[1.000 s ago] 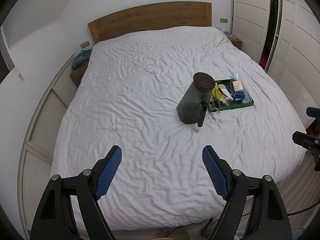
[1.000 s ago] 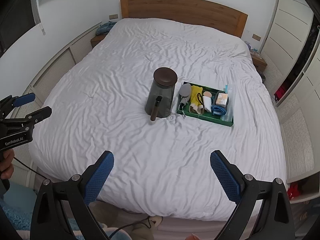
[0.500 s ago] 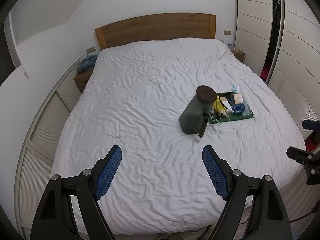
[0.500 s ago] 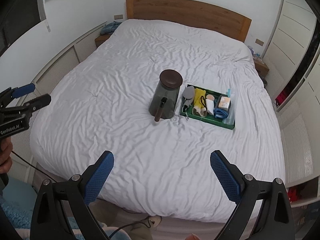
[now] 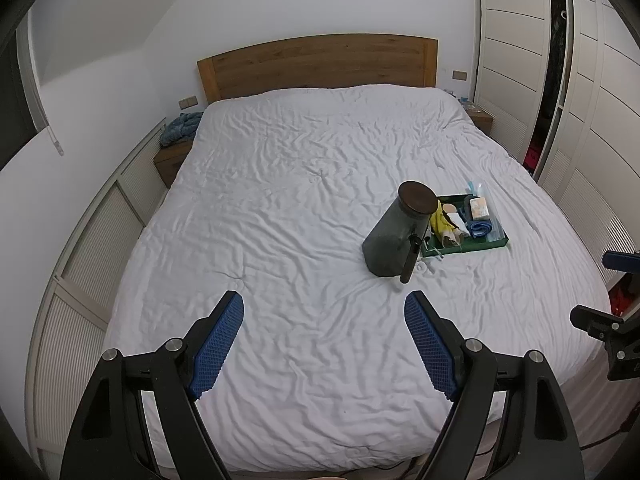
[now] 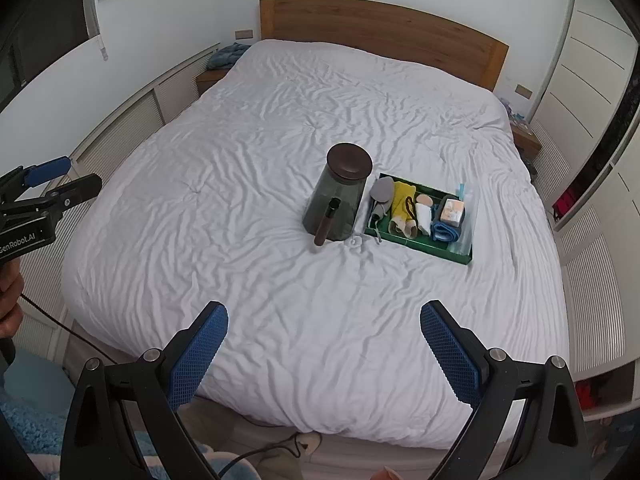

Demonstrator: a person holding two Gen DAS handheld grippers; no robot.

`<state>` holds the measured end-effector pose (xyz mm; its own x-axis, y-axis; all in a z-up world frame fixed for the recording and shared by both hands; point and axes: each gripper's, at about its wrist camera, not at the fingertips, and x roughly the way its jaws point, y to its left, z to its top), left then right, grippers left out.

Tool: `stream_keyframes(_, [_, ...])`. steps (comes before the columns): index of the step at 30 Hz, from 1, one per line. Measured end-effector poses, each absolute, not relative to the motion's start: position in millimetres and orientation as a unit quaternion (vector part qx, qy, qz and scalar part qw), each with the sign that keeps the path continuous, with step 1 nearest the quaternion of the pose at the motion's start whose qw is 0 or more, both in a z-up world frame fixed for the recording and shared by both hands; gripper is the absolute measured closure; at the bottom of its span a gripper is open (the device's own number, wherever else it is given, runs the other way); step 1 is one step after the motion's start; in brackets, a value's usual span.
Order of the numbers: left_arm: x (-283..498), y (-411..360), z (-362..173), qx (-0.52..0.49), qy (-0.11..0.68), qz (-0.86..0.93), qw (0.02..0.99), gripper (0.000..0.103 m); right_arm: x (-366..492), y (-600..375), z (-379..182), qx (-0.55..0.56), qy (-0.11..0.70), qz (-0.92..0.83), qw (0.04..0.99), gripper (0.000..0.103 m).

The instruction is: Organize soft objects

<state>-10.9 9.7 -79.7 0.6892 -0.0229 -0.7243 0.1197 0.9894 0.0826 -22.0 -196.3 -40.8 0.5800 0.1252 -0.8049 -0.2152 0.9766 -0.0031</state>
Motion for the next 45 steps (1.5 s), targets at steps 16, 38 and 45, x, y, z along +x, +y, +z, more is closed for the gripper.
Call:
stream_keyframes(16, [-9.0,9.8,-81.0,0.057,0.399,-0.041,0.914,0.025,-20.4,-195.6,-41.6,-0.051,0.449,0.097,0.887,0.004])
stream_keyframes(38, [-8.4,10.2,-84.5,0.057,0.398,-0.040,0.915,0.025,-19.9,-193.3,-44.0,-0.053,0.449,0.099,0.886,0.004])
stream_keyframes(45, [-8.1,13.4,-87.8,0.056,0.399,-0.037,0.915,0.025,-19.6,-191.3,-45.8,-0.055,0.448,0.103,0.886,0.004])
